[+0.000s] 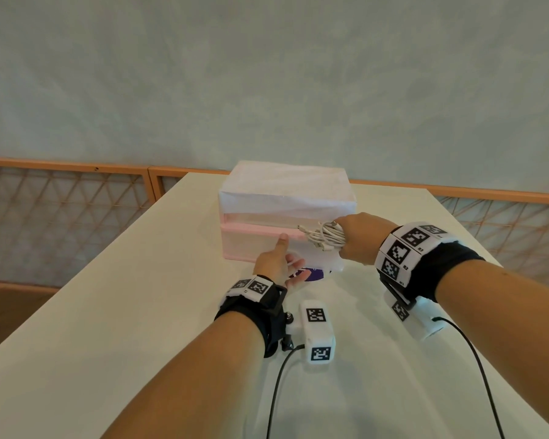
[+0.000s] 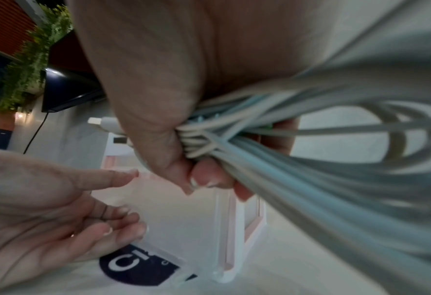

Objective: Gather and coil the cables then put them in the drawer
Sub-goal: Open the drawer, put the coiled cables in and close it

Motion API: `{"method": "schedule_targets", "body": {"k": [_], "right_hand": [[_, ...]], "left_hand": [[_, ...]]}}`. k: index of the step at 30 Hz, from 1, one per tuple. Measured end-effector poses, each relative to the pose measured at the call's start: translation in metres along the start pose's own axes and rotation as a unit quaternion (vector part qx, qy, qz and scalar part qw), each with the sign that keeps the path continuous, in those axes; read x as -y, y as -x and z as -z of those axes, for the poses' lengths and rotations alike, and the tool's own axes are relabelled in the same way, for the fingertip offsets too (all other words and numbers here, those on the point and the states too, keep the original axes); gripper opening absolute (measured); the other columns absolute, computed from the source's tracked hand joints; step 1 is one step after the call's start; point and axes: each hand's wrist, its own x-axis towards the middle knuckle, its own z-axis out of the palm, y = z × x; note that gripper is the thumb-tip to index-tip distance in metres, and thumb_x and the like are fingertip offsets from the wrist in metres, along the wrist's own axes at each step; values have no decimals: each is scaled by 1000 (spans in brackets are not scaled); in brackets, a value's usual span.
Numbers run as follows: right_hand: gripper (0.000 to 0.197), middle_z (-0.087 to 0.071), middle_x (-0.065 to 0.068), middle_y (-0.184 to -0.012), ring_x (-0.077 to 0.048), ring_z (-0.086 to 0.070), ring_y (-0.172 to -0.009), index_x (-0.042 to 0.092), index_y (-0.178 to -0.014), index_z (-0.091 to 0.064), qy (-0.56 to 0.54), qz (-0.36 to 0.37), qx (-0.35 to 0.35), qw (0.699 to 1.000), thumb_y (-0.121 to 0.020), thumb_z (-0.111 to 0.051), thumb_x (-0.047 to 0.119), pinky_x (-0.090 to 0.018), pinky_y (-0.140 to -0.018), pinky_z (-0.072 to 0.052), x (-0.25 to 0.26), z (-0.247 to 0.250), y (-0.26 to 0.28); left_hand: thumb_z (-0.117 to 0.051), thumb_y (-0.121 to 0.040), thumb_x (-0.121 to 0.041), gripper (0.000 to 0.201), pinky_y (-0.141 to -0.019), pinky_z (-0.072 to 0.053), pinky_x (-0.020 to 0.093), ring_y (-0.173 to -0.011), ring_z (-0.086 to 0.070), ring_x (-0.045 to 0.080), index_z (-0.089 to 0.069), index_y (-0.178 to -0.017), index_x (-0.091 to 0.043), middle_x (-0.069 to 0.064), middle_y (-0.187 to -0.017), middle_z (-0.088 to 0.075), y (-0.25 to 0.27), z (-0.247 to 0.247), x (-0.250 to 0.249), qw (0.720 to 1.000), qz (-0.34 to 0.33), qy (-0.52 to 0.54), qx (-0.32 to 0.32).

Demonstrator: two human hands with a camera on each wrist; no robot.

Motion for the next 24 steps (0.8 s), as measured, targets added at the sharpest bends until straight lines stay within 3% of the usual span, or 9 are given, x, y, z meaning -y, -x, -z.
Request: {"method": "schedule_targets", "body": {"k": [5, 10, 15, 24], "right_hand": [[17, -57, -1, -76, -23, -56, -68, 14, -96, -58, 11, 0, 6, 1000, -80, -52, 15, -24, -53, -39, 3, 1, -1], [14, -52, 1, -69, -16, -49, -55, 11, -95, -57, 7, -7, 25, 1000, -82, -54, 13, -21, -47, -36, 9, 7, 6], [5, -50, 2, -60, -10, -46, -47, 10, -89, -55, 22, -17, 76, 997, -84, -56, 10, -20, -49, -41, 12, 24, 14], [6, -47, 2, -60, -12, -44, -47, 11, -89, -52, 44, -26, 95, 994, -84, -55, 10, -20, -47, -37, 32, 21, 39]], "left_hand": [[-53, -93, -33, 32, -68, -56, 35, -72, -62, 19, -49, -78, -5, 6, -79, -49, 8, -5, 5, 1000, 17, 13, -20], [-55, -92, -37, 30, -58, -57, 33, -76, -63, 19, -52, -84, -8, 5, -85, -51, 19, 3, 9, 1000, 14, 2, -17], [-56, -91, -38, 33, -70, -58, 37, -81, -64, 22, -53, -83, -6, 5, -78, -53, 36, 7, 11, 1000, 21, 3, -11], [-61, -90, -30, 27, -67, -57, 39, -78, -66, 23, -50, -85, -6, 9, -85, -57, 79, 31, 18, 999, 40, 6, -21]]}}
